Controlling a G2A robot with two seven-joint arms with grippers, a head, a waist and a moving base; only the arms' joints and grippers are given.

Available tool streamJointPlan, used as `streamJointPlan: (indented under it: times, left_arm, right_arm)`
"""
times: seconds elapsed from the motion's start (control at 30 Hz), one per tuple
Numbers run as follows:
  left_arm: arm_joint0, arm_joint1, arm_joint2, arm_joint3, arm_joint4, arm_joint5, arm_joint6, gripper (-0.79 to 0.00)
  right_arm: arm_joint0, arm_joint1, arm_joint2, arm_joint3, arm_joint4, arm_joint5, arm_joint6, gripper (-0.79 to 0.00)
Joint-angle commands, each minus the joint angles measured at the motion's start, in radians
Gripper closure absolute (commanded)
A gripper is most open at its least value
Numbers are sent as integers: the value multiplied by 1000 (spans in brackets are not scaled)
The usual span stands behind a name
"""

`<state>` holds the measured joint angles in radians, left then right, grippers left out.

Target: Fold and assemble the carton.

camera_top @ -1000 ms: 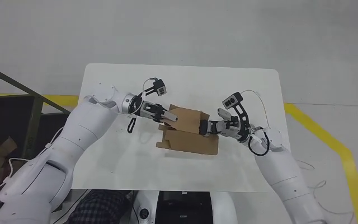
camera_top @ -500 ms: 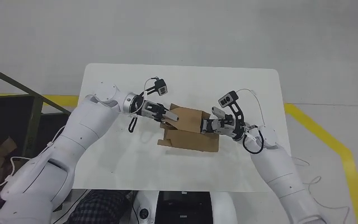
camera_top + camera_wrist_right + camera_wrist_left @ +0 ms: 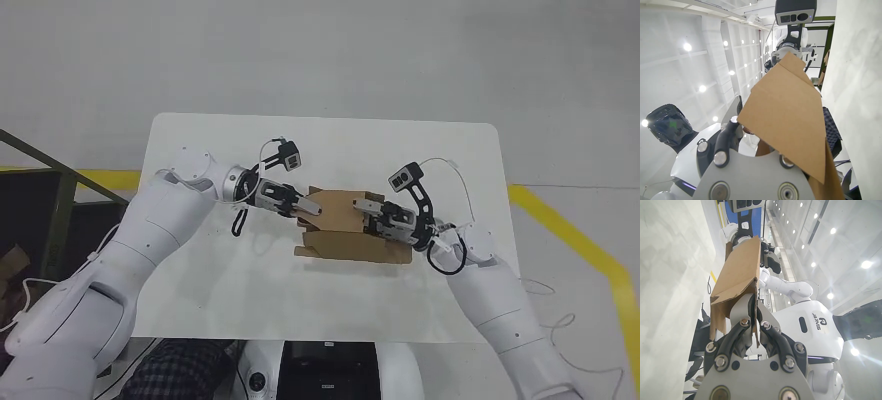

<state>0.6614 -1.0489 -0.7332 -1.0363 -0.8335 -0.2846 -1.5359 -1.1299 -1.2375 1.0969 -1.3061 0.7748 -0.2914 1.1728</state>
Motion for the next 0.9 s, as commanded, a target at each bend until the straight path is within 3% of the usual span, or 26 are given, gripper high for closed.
streamJointPlan:
  times: [0.0,0.13,0.47,0.6,0.63,0.67,0.7,0.87]
  left_arm:
    - [-1,-1,3,2,0,0,0,0]
    - [-3,-2,7,8,-9,0,0,0]
    - [-19,5,28,17,-29,0,0,0]
    - [-24,7,35,20,-26,0,0,0]
    - [-25,8,36,21,-23,0,0,-37]
    - [-27,9,34,23,-22,0,0,-320]
    - [-28,9,31,25,-19,0,0,-785]
    - [-25,14,-8,40,-21,-4,4,-785]
  right_arm:
    - [-1,0,1,-1,-10,1,-4,-234]
    - [-2,2,2,-3,-38,4,-15,-209]
    - [-8,5,0,-20,-106,5,-44,-12]
    - [-10,6,1,-25,-125,2,-58,0]
    - [-11,6,2,-28,-127,1,-60,0]
    - [-11,6,3,-30,-128,-2,-63,0]
    - [-12,6,5,-31,-129,-6,-68,0]
    - [-16,8,18,-39,-136,-24,-90,0]
